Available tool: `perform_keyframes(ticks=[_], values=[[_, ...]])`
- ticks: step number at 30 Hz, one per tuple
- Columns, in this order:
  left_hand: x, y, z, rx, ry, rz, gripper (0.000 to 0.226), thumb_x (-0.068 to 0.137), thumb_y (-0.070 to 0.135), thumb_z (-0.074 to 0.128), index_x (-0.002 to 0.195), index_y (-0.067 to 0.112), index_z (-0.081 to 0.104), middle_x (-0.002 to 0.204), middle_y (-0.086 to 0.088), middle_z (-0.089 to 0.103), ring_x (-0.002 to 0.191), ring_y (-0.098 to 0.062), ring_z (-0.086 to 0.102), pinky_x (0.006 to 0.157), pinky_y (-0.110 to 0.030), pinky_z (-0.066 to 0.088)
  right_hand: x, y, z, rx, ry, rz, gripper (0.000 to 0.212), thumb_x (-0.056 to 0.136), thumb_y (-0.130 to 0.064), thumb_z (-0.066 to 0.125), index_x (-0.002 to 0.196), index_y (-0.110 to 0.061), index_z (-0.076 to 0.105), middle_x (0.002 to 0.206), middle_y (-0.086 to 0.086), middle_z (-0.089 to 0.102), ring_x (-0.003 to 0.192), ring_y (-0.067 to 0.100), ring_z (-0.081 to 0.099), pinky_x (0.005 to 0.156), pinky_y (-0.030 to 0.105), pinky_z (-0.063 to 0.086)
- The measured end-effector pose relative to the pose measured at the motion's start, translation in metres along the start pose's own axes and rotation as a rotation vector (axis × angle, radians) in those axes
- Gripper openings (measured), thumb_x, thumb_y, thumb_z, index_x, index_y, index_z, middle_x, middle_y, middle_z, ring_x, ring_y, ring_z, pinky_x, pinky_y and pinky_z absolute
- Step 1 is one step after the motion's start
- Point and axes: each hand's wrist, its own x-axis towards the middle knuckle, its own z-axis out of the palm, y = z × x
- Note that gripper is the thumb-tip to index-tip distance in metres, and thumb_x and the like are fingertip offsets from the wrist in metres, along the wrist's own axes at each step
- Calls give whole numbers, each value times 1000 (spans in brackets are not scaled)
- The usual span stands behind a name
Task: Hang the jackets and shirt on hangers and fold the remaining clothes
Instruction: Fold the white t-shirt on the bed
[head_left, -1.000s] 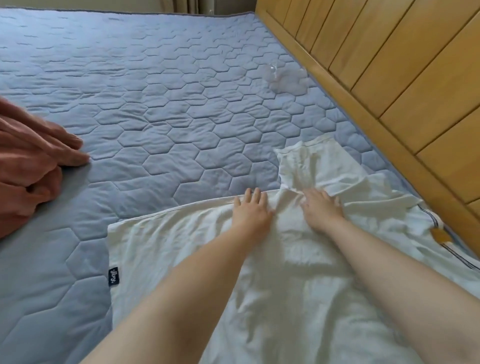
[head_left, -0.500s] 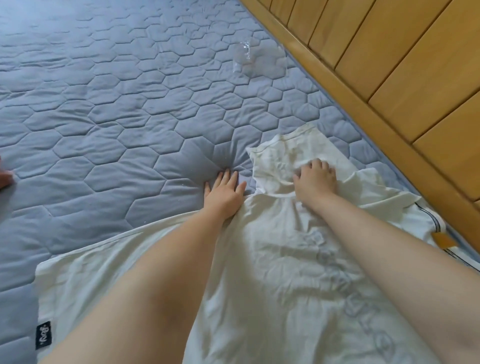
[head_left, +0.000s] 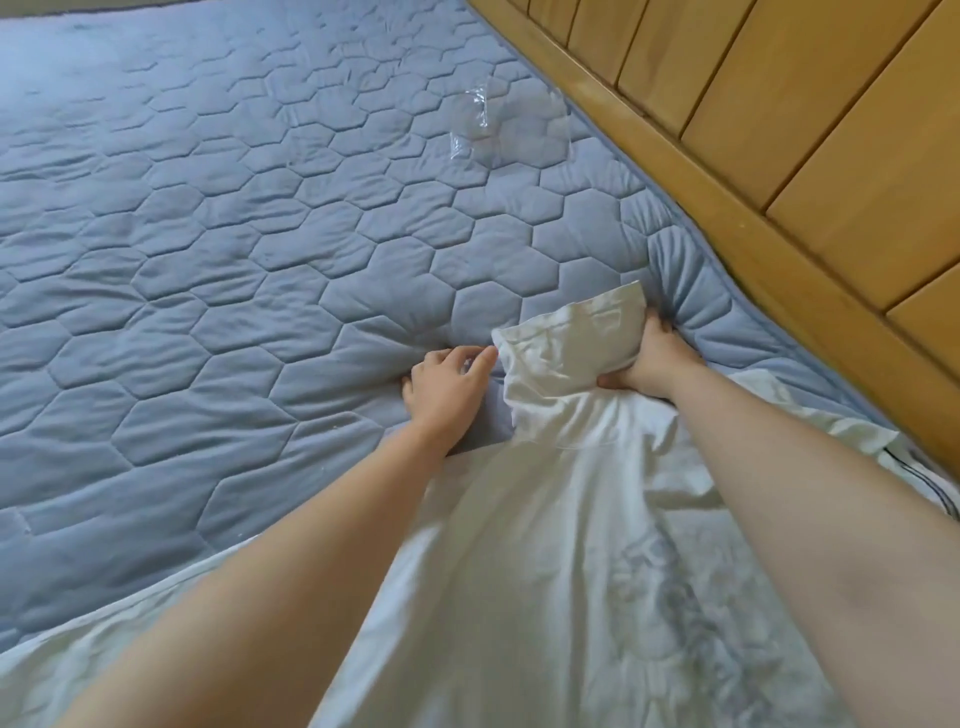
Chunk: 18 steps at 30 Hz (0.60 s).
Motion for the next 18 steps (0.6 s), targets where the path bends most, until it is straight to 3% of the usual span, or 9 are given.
perform_keyframes(ticks=[3,8,10,13,15,18], values=[[-5,23,2,29,-1,-119,44,87,62,46,115,33,63,130,-9,48,126,-30,40,110,-41,27,2,1,7,38,16,-4,130,44,-58,87,145,-15,17,150,11,29,135,31,35,109,47,33],[-11,48,5,404,-141,-115,53,86,47,46,132,21,41,132,-11,44,127,-34,36,106,-50,29,1,6,-2,303,-49,-10,113,52,-46,90,138,-13,25,140,9,43,127,30,44,104,47,38],[-9,61,-12,652,-191,-19,43,90,35,46,128,16,48,125,-7,52,120,-33,46,96,-46,43,-2,9,-9,421,-88,-14,109,57,-44,88,141,-13,26,140,8,44,126,29,45,105,46,38],[-9,85,-34,954,-20,173,26,89,13,52,113,12,62,113,-2,61,108,-25,58,80,-30,49,-9,16,-12,502,-100,-18,104,60,-47,86,141,-12,31,139,9,45,125,29,45,105,47,38],[-9,90,-34,949,46,215,21,93,14,50,109,13,62,113,-4,63,107,-24,59,73,-28,41,-13,19,-13,536,-101,-12,102,60,-47,86,139,-11,33,138,9,45,124,29,46,104,47,38],[-15,78,-21,663,-117,34,29,96,37,49,104,11,59,110,-8,64,104,-28,60,74,-32,43,-15,23,-10,585,-96,-17,103,61,-44,86,141,-11,30,140,10,44,126,29,44,106,44,37]])
